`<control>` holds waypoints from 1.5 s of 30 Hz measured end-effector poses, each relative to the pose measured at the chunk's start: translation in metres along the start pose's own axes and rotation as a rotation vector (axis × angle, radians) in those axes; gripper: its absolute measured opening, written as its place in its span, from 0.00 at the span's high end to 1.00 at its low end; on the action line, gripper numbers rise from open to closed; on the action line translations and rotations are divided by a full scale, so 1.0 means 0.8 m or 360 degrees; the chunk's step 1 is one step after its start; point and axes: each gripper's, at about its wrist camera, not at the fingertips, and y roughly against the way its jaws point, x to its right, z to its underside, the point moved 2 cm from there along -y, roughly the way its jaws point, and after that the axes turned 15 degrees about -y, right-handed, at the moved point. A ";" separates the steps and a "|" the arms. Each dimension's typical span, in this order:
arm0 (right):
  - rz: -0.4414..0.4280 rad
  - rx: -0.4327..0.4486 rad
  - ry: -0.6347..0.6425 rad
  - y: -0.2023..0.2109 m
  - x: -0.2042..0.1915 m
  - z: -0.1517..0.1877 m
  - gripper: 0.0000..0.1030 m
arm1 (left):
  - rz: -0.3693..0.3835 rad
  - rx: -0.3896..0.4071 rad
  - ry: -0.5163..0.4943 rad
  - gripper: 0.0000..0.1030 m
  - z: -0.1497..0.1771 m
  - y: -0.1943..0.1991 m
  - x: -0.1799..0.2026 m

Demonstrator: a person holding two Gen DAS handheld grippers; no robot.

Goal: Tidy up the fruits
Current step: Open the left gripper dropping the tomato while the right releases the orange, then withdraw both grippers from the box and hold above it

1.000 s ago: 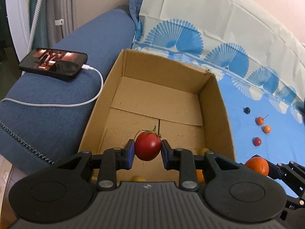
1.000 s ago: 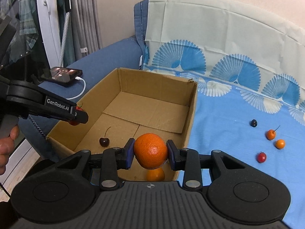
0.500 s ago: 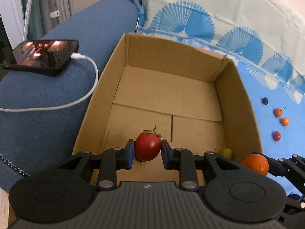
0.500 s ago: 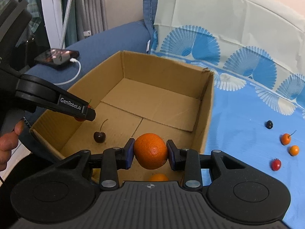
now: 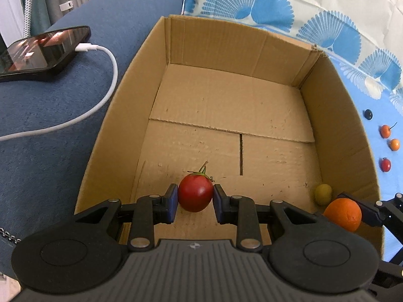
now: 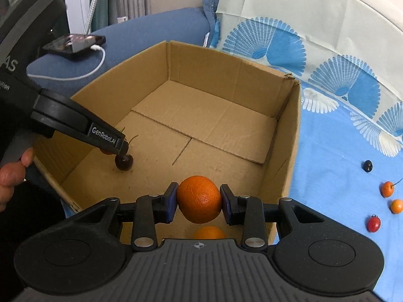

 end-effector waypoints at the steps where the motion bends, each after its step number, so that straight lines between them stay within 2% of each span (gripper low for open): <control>1: 0.0001 0.0000 0.0005 -0.001 0.001 0.001 0.64 | -0.0001 -0.0006 -0.0002 0.68 -0.001 -0.002 0.000; 3: 0.0000 -0.0008 0.0009 -0.004 0.001 0.001 0.64 | -0.0006 -0.0013 -0.0006 0.66 -0.001 -0.004 -0.001; 5: -0.0004 -0.0022 0.0008 -0.006 0.003 0.000 0.64 | -0.0005 0.0007 -0.0014 0.43 -0.002 -0.002 0.000; 6: -0.0002 -0.0029 0.0011 -0.008 0.004 0.000 0.64 | -0.0021 0.0032 -0.0014 0.19 -0.002 0.001 0.000; 7: -0.0002 -0.0037 0.0019 -0.009 0.004 0.000 0.63 | -0.0042 0.0057 -0.0016 0.04 -0.002 0.005 0.002; 8: 0.0002 -0.0047 0.0032 -0.010 0.004 0.000 0.55 | -0.0065 0.0087 -0.0025 0.00 -0.002 0.010 0.004; 9: 0.0012 -0.0045 0.0035 -0.009 0.004 -0.001 0.42 | -0.0079 0.0103 -0.0035 0.00 -0.002 0.013 0.005; 11: 0.0014 -0.0039 0.0028 -0.004 0.004 -0.003 0.27 | -0.0064 0.0093 -0.0076 0.00 -0.002 0.017 0.009; 15: 0.0011 -0.0029 0.0007 0.019 0.004 -0.007 0.16 | -0.0027 0.0036 -0.0068 0.00 0.006 0.027 0.011; 19: 0.0020 -0.0011 -0.0034 0.057 0.007 -0.001 0.12 | 0.0005 0.0055 -0.0012 0.00 0.025 0.061 0.011; 27: 0.0083 0.0064 -0.0219 0.140 0.010 0.026 0.04 | -0.0026 0.0084 0.0112 0.00 0.088 0.139 0.013; 35: 0.0090 0.0244 -0.0261 0.209 0.003 0.053 0.02 | -0.0046 0.0197 0.0057 0.00 0.122 0.203 0.041; 45: 0.0039 0.0367 -0.0284 0.265 0.004 0.077 0.01 | -0.0103 0.0327 -0.0015 0.00 0.148 0.253 0.074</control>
